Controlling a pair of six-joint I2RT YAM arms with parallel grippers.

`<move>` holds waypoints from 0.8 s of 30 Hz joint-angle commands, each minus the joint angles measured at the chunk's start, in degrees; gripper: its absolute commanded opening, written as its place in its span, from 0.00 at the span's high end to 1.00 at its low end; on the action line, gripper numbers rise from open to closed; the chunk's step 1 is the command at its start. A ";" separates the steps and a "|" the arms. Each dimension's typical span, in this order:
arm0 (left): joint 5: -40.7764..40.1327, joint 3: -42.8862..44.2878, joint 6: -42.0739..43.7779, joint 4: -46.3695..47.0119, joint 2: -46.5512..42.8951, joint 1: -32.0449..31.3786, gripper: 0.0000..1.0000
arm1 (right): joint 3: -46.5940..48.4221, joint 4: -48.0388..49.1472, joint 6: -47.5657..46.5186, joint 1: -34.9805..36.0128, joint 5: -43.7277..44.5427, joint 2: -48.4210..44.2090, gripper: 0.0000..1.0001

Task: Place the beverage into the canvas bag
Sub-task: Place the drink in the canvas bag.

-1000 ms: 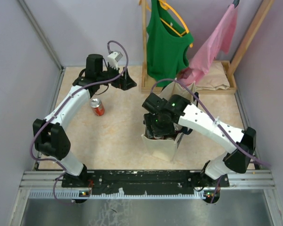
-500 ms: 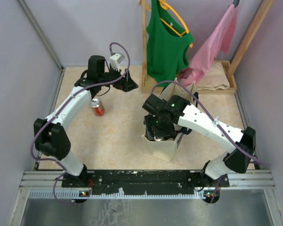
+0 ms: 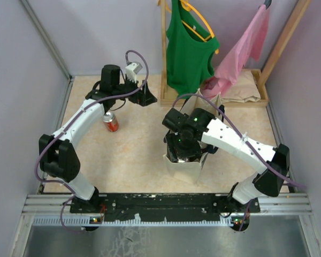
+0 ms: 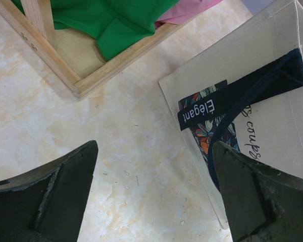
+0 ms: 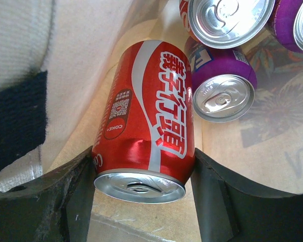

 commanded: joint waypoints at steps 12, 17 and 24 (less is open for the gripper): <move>0.76 -0.28 0.45 1.66 -1.10 -0.54 0.00 | -4.02 4.14 -6.60 -0.65 -5.31 3.67 1.00; 0.58 -0.19 0.62 1.76 -1.09 -0.54 0.00 | -6.14 6.32 -7.09 -2.31 -4.41 3.55 1.00; 0.79 0.32 0.71 1.76 -0.79 -0.62 0.00 | -10.21 10.11 -7.00 -3.47 -3.11 3.29 1.00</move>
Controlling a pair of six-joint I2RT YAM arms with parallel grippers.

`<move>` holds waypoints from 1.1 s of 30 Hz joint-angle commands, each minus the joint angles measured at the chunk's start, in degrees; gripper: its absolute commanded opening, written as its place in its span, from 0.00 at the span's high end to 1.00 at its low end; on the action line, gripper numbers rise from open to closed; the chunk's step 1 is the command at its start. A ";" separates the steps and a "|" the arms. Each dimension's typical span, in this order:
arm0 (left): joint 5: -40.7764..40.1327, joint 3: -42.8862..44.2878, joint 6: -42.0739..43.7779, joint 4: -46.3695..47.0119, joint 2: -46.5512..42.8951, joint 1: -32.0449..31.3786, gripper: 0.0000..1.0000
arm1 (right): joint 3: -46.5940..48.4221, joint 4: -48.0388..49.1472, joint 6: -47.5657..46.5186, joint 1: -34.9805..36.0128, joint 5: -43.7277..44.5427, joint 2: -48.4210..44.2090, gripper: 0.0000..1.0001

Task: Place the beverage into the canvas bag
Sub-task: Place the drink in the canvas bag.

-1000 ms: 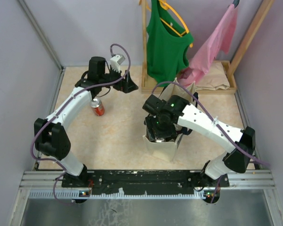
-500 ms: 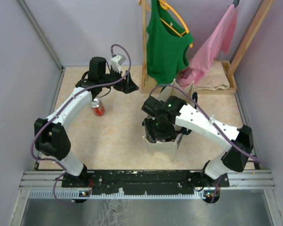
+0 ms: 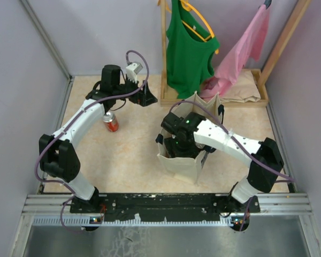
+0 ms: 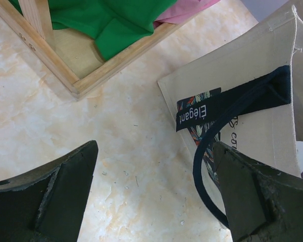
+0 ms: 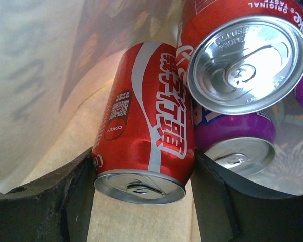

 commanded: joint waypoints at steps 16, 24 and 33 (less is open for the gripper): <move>0.57 0.24 1.17 1.10 -1.01 -0.38 0.00 | -7.97 8.55 -1.71 -0.66 -0.38 1.52 1.00; 0.56 0.41 1.26 1.13 -1.00 -0.54 0.00 | -7.40 6.31 -0.67 -0.80 3.29 1.80 1.00; 0.91 0.47 0.84 1.62 -0.53 -0.83 0.00 | -8.35 2.83 -0.97 -1.52 7.22 2.18 1.00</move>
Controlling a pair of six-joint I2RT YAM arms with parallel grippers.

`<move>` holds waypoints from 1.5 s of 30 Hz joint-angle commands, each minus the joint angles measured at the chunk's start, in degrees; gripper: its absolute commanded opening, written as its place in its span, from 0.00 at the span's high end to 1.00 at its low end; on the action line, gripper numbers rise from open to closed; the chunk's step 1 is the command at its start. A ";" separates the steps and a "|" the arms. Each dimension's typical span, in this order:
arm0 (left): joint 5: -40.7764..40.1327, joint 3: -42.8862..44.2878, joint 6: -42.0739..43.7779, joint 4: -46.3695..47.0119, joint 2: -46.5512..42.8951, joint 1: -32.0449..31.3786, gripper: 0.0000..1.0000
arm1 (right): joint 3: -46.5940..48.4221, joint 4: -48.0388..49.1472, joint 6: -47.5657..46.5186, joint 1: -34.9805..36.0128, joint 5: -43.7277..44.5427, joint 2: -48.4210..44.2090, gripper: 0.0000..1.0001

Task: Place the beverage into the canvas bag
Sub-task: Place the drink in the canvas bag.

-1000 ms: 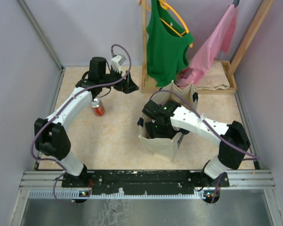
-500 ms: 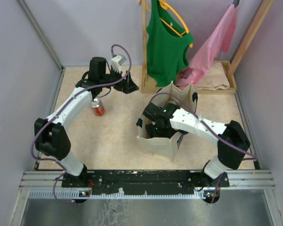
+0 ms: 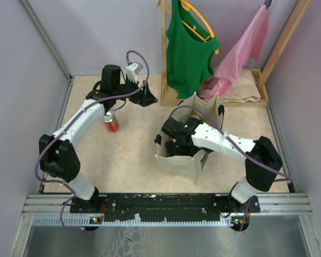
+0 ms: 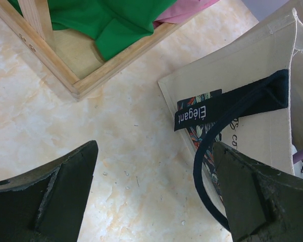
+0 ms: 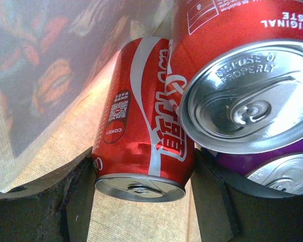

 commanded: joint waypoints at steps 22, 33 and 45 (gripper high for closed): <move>0.54 0.86 1.68 0.94 -0.54 -0.84 0.00 | 1.16 2.31 -3.51 -0.85 7.66 -1.47 0.28; 1.17 1.98 1.40 1.16 0.75 -1.14 0.00 | 6.62 1.76 -5.31 -0.84 9.02 -5.92 0.03; 1.49 2.19 1.13 1.33 1.19 -1.37 0.00 | 14.51 -1.01 -6.57 -0.86 11.74 -7.54 0.01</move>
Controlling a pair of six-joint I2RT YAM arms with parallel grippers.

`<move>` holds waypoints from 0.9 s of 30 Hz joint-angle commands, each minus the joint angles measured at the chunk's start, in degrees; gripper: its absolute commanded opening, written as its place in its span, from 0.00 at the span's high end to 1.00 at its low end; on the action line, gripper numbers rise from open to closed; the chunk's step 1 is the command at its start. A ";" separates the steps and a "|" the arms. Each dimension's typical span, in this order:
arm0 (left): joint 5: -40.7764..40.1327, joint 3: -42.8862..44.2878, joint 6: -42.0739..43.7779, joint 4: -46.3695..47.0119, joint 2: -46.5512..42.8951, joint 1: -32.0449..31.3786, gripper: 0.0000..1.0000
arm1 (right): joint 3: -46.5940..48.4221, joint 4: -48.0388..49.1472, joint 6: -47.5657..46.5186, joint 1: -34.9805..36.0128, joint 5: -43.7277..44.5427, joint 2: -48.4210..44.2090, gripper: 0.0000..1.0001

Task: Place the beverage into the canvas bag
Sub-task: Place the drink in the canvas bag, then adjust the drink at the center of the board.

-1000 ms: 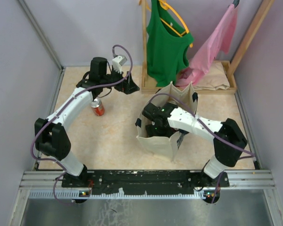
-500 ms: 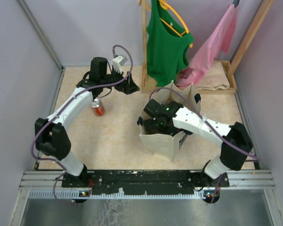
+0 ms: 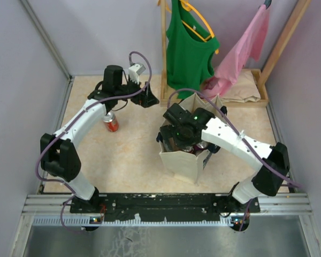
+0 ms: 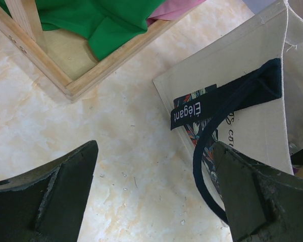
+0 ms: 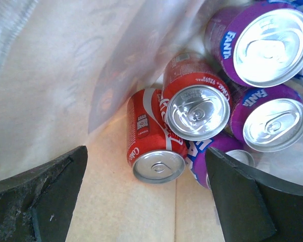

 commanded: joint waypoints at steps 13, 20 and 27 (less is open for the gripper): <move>-4.65 5.26 6.60 -11.46 1.34 10.70 0.00 | 22.93 -7.86 1.72 -5.47 20.25 -6.48 0.01; -20.65 3.30 16.17 -20.99 -1.33 16.06 0.00 | 27.01 -5.55 -1.50 -9.60 18.02 -4.97 0.01; -30.91 1.32 21.64 -28.96 0.80 16.14 0.00 | 27.60 -2.60 -3.92 -10.09 13.90 -1.47 0.01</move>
